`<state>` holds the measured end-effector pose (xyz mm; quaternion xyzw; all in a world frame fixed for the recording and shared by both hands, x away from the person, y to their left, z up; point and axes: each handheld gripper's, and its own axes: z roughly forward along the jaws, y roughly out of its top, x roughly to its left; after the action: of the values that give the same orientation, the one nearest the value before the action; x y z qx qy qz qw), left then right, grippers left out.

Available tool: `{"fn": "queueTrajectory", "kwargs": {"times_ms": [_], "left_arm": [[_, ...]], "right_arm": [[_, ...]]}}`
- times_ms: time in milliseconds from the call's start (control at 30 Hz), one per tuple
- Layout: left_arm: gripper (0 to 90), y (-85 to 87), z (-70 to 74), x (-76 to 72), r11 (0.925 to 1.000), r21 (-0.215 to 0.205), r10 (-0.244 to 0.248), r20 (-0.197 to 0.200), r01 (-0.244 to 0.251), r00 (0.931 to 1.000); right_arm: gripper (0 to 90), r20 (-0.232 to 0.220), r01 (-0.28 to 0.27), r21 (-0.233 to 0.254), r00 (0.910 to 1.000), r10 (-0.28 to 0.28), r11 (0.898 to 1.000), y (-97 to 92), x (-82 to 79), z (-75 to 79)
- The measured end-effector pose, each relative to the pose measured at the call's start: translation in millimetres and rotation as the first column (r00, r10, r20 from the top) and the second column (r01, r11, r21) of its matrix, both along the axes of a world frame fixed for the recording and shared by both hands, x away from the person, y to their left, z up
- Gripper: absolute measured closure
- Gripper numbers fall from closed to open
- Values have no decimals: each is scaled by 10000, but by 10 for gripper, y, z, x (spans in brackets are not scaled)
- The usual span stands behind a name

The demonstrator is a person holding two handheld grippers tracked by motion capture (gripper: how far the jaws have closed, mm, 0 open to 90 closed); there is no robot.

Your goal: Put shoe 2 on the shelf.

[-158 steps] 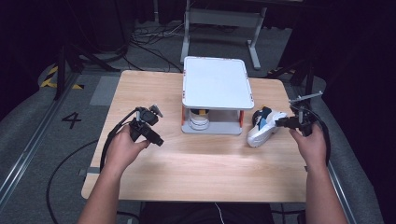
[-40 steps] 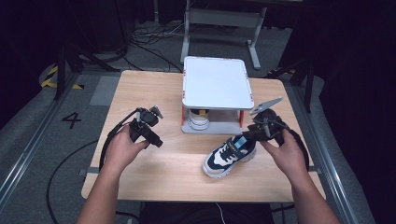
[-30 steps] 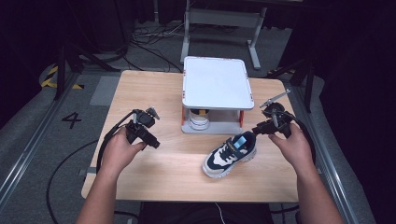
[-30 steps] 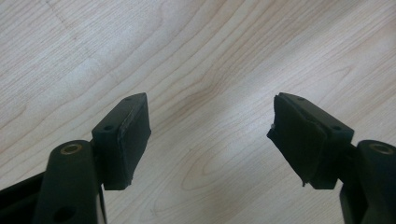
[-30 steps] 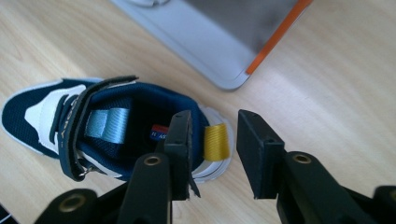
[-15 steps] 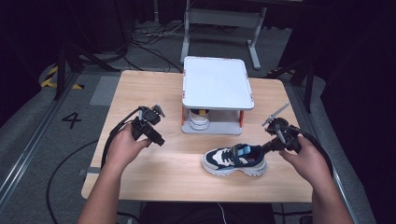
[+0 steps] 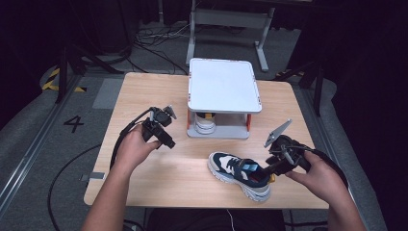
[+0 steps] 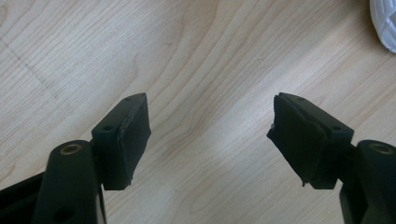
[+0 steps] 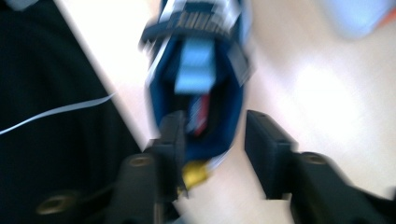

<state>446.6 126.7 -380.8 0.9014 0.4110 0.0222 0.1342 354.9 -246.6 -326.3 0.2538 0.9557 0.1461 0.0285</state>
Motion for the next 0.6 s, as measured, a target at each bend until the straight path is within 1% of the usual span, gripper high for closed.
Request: {"fn": "queueTrajectory", "kwargs": {"times_ms": [33,67,100,133,167,200,267,300,333,367,400,433,467,500,533,567,600], "left_arm": [[281,0,0,0,10000,0,0,0,0,10000],[281,11,-8,-15,10000,63,11,10,-11,10000],[282,20,-19,-30,10000,23,48,-11,-48,10000],[282,35,-18,-44,9999,117,48,-50,-47,10000],[282,53,-22,-63,9999,106,106,-57,-106,9999],[282,75,-23,-82,9998,107,180,-44,-180,9998],[282,132,-22,-114,9994,110,326,-33,-326,9995],[282,162,-26,-129,9991,95,412,-10,-412,9991],[282,192,-29,-145,9987,70,512,-13,-512,9987],[282,220,-28,-160,9983,147,569,-2,-569,9984],[282,251,-29,-175,9980,118,615,18,-615,9981],[282,277,-28,-192,9974,90,711,-19,-710,9975],[282,302,-28,-204,9970,70,766,-7,-766,9971],[282,323,-27,-216,9965,83,836,15,-836,9965],[282,339,-27,-224,9962,100,868,27,-868,9962],[282,347,-31,-235,9957,56,921,12,-921,9958],[282,357,-26,-237,9963,152,849,64,-849,9964]], "right_arm": [[576,0,0,0,10000,0,10000,0,0,0],[571,305,-149,93,9994,146,9998,20,22,5],[544,463,-206,223,9987,196,9995,63,82,-23],[566,430,-122,233,9990,112,9997,125,192,-87],[566,430,-122,233,9990,112,9997,125,192,-87],[572,291,-114,223,9995,108,9997,163,246,-125],[580,21,-402,105,9992,401,9991,249,329,-199],[588,-78,-540,-25,9985,540,9985,296,361,-243],[602,-190,-668,-254,9976,663,9974,340,387,-293],[603,-298,-770,-627,9967,752,9951,381,403,-349],[602,-446,-919,-1068,9952,876,9900,417,413,-405],[604,-521,-1098,-1397,9933,1034,9841,442,424,-460],[608,-619,-1169,-1604,9922,1082,9801,461,435,-513],[634,-679,-1274,-1799,9908,1169,9754,474,455,-560],[671,-743,-1238,-1980,9910,1111,9724,491,477,-597],[694,-779,-1183,-1973,9915,1047,9732,504,498,-616],[708,-786,-1076,-1909,9925,941,9757,519,510,-607]]}}
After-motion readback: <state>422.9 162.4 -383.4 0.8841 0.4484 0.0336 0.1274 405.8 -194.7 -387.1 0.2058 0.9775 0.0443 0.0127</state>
